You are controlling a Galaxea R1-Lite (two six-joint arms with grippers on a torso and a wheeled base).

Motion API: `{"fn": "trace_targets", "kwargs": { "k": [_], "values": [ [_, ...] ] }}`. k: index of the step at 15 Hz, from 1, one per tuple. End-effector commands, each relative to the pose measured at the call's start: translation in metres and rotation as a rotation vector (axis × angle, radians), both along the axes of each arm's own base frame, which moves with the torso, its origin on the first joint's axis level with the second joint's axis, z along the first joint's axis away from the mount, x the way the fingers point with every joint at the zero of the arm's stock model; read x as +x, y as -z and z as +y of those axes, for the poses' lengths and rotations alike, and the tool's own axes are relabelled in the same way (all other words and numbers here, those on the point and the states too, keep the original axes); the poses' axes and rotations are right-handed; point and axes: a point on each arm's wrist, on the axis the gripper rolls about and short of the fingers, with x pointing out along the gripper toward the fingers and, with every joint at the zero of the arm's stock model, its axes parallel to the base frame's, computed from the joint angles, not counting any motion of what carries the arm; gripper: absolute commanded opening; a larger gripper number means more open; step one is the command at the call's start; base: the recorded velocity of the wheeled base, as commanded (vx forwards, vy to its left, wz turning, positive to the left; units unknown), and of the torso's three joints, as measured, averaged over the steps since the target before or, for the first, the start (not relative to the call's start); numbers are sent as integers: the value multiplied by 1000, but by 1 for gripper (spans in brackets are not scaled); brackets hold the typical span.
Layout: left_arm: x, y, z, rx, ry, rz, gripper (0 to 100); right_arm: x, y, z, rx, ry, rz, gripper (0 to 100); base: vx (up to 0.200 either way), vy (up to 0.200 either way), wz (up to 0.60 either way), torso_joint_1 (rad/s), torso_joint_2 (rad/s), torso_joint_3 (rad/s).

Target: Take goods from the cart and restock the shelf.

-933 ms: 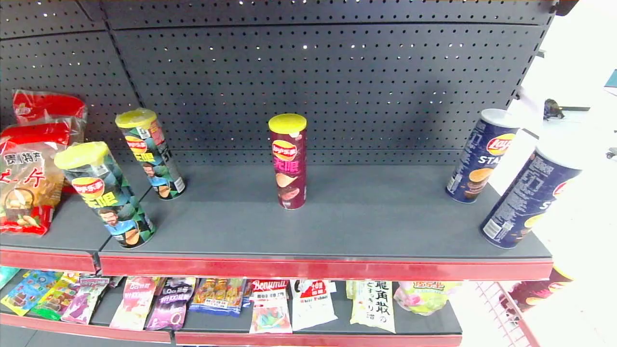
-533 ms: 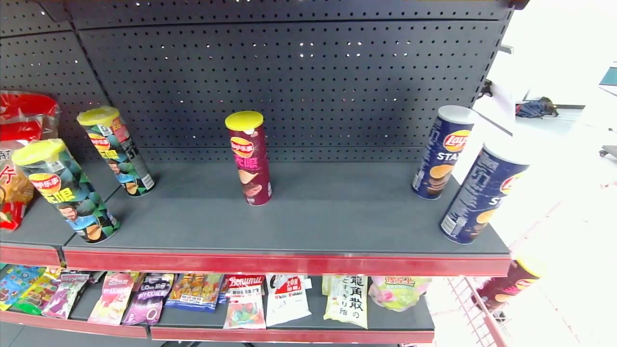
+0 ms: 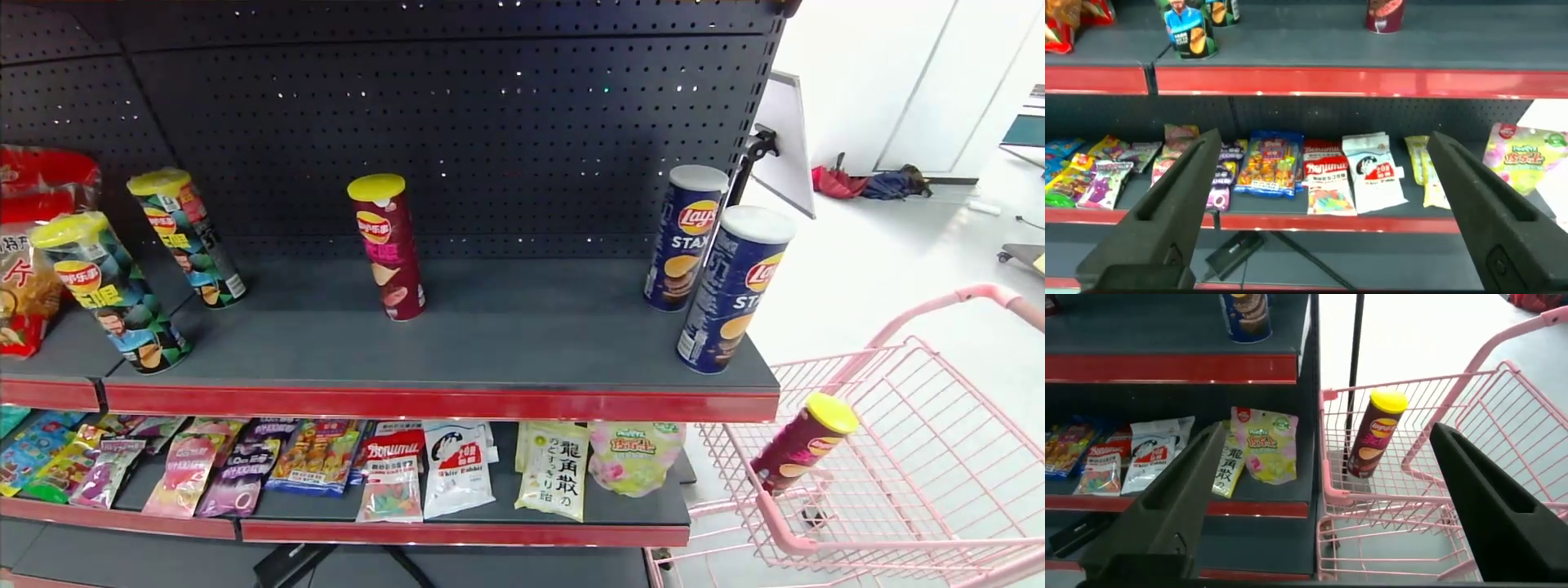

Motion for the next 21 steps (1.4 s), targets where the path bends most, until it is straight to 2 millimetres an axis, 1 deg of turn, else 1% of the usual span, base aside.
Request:
{"fn": "trace_targets", "kwargs": {
  "k": [1, 2, 12, 18, 21],
  "values": [
    [0, 0, 0, 0, -1, 1, 100, 0, 0, 0, 0, -1, 0, 100, 0, 0, 0, 0, 0, 0],
    [0, 0, 0, 0, -1, 1, 100, 0, 0, 0, 0, -1, 0, 100, 0, 0, 0, 0, 0, 0],
    [0, 0, 0, 0, -1, 1, 100, 0, 0, 0, 0, -1, 0, 100, 0, 0, -600, 4, 3, 2],
    [0, 0, 0, 0, -1, 1, 100, 0, 0, 0, 2, -1, 0, 100, 0, 0, 0, 0, 0, 0],
    [0, 0, 0, 0, -1, 1, 100, 0, 0, 0, 2, -1, 0, 100, 0, 0, 0, -133, 282, 159]
  ]
}}
